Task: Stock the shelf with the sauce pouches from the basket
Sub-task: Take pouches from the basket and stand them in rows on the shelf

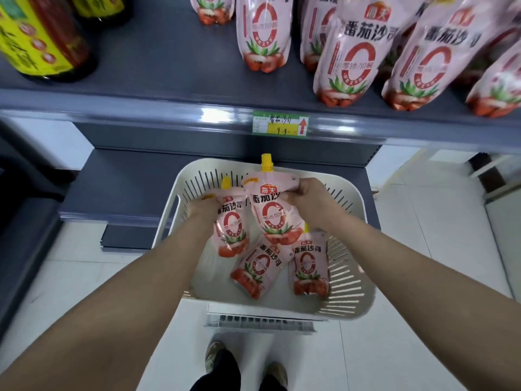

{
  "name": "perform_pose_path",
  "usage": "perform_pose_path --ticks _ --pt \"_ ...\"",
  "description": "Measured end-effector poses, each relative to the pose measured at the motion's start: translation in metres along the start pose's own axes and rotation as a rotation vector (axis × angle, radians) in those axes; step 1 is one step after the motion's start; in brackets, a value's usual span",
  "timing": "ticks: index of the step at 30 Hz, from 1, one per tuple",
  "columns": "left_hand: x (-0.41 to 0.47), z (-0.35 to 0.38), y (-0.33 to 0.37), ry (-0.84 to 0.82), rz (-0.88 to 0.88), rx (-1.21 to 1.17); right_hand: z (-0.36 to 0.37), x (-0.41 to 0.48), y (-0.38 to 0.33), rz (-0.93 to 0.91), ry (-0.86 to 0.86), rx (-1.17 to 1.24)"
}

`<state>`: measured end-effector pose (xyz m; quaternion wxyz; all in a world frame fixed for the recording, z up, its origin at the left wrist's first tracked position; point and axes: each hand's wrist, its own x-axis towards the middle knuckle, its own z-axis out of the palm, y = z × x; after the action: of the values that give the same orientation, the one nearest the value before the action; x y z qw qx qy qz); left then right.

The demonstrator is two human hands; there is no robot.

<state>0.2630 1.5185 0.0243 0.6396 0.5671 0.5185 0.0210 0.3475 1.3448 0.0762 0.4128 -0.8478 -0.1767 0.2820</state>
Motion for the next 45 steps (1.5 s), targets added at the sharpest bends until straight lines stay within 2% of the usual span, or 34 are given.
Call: perform_pose_path --ticks 2,5,10,14,19,22,28,37,42,45 --pt "-0.013 -0.007 0.012 0.047 0.025 0.012 -0.01 -0.011 -0.021 -0.049 0.037 0.027" --pt "-0.049 -0.022 0.042 0.023 0.054 0.017 -0.028 -0.03 -0.06 -0.116 0.082 0.055" --pt "-0.099 -0.05 0.099 0.025 0.213 0.035 -0.065 -0.061 -0.13 -0.306 0.151 0.077" --pt "-0.137 -0.068 0.139 0.085 0.312 -0.206 -0.089 -0.072 -0.174 -0.365 0.26 0.154" --pt "-0.173 -0.085 0.179 0.028 0.451 -0.397 -0.1 -0.072 -0.216 -0.387 0.352 0.324" --pt "-0.179 -0.095 0.199 0.021 0.516 -0.422 -0.099 -0.064 -0.232 -0.378 0.415 0.321" --pt "-0.158 -0.111 0.233 -0.052 0.521 -0.454 -0.086 -0.024 -0.244 -0.276 0.459 0.309" --pt "-0.108 -0.124 0.273 -0.202 0.526 -0.356 -0.068 0.041 -0.225 -0.098 0.51 0.283" --pt "-0.091 -0.117 0.278 -0.208 0.514 -0.302 -0.065 0.053 -0.21 -0.007 0.489 0.347" --pt "-0.087 -0.11 0.278 -0.199 0.51 -0.284 -0.071 0.052 -0.213 -0.028 0.522 0.404"
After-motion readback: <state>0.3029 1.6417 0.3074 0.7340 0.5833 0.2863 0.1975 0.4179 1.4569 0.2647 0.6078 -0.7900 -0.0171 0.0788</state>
